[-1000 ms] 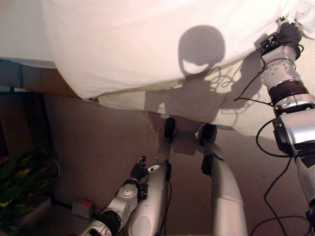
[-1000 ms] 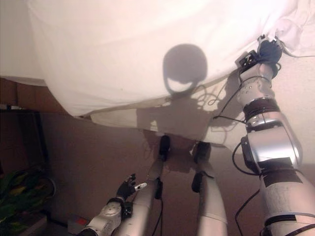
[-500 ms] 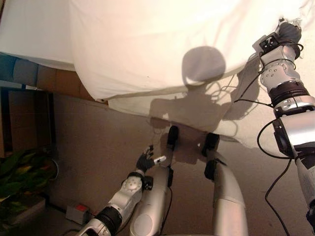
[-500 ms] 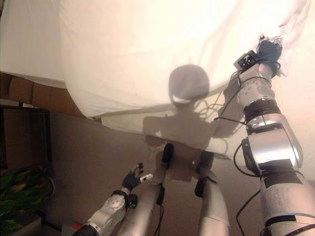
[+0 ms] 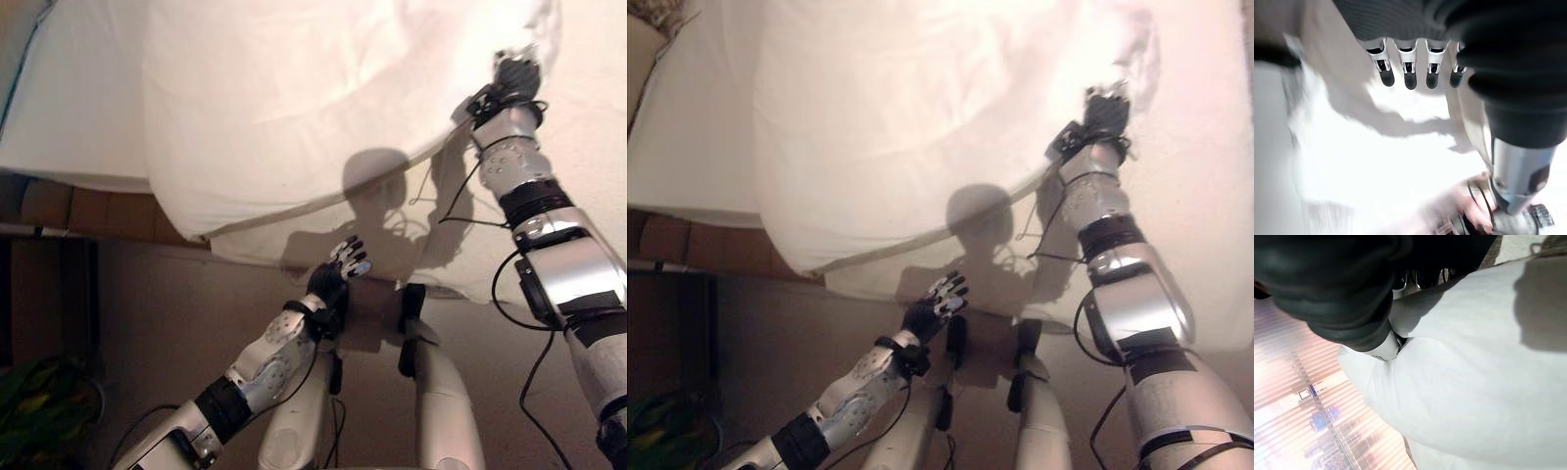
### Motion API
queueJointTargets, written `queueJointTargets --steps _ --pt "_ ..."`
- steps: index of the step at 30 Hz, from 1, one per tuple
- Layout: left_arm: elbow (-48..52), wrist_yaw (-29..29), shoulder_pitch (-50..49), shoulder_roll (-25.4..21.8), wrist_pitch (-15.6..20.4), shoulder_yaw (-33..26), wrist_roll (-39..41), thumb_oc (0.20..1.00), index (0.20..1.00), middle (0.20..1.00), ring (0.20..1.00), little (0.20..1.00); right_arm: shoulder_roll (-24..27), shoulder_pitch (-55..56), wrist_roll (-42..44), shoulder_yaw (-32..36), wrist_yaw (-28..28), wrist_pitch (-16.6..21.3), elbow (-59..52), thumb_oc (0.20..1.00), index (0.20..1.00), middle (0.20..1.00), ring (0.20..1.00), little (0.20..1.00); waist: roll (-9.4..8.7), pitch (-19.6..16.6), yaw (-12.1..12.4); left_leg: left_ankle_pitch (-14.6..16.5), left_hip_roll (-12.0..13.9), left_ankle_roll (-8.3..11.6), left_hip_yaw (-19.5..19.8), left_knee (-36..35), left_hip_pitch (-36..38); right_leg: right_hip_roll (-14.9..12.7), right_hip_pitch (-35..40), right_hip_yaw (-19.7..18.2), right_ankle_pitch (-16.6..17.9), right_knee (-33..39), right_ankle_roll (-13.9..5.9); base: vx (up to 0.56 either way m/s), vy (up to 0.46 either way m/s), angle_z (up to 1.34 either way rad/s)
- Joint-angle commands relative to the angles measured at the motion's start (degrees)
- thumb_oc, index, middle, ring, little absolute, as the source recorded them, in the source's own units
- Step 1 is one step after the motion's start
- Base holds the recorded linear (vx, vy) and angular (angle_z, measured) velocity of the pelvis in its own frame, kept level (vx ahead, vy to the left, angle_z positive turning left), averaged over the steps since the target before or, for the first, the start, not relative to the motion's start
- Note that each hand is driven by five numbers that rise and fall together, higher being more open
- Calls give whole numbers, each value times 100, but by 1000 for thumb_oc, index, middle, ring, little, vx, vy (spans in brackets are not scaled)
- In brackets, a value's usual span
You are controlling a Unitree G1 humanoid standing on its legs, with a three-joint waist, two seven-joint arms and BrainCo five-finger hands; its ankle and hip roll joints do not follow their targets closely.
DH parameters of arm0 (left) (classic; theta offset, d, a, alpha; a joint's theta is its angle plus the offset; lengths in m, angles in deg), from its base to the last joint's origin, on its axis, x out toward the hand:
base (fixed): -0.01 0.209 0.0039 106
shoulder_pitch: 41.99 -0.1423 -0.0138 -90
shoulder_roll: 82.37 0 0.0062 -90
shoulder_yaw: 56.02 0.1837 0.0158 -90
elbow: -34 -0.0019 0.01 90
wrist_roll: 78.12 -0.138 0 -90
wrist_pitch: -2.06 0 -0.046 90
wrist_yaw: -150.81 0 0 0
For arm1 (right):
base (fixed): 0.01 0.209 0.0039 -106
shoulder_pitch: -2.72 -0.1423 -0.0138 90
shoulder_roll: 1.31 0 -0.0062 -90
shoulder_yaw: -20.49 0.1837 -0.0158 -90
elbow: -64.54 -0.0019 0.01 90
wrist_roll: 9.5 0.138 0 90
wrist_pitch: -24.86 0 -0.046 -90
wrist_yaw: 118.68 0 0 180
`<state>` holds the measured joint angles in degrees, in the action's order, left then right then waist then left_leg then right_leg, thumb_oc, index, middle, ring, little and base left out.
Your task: Make the bed
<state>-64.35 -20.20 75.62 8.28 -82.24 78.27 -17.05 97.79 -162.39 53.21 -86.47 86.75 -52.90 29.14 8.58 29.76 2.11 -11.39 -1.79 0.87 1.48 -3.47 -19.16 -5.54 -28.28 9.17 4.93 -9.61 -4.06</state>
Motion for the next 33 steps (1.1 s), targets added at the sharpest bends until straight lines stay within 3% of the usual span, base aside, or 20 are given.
queueJointTargets --steps 1,6,10,15,18,25,33 --pt "104 -25 -159 -5 79 196 714 1000 1000 1000 1000 1000 129 -270 216 -49 -107 566 -771 200 200 200 200 200 -508 -83 -36 625 -205 19 -230 290 148 -2 516 -368 174 311 -319 -4 55 -33" --pt "-148 40 -52 232 34 438 1388 1000 1000 1000 1000 1000 -178 -235 317 -160 -75 539 -792 200 200 200 200 200 -592 -181 -95 673 -218 -13 -377 311 211 19 542 -480 237 360 -341 2 37 -22" --pt "-825 180 285 731 30 365 1889 1000 1000 1000 1000 1000 -548 -34 359 -308 -93 556 -1073 200 200 200 200 200 -659 -295 -197 647 -226 -23 -431 198 325 20 578 -533 231 377 -339 14 17 -11" --pt "-1893 478 1134 1549 418 -468 2387 1000 1000 1000 1000 1000 -735 394 340 -288 3 782 -1816 200 200 200 200 200 -745 -361 -331 571 -244 65 -467 65 327 4 532 -501 210 355 -349 0 -9 -2" --pt "-2172 864 1665 1721 1006 -1198 2535 1000 1000 1000 1000 1000 -786 739 232 -204 121 957 -2345 200 200 200 200 200 -836 -365 -361 599 -225 59 -503 88 312 12 479 -518 260 360 -377 0 0 0" --pt "-2547 1275 2372 1647 1473 -2268 2187 1000 1000 1000 1000 1000 -911 1451 38 128 253 1246 -3044 200 200 200 200 200 -962 -323 -383 681 -171 67 -614 215 287 48 443 -534 257 357 -391 13 -26 -4" --pt "-2766 1513 2650 1501 1825 -2944 2065 1000 1000 1000 1000 1000 -1201 2074 12 417 307 1471 -3345 200 200 200 200 200 -981 -378 -418 691 -134 87 -626 171 309 77 420 -482 205 304 -390 4 -4 0"
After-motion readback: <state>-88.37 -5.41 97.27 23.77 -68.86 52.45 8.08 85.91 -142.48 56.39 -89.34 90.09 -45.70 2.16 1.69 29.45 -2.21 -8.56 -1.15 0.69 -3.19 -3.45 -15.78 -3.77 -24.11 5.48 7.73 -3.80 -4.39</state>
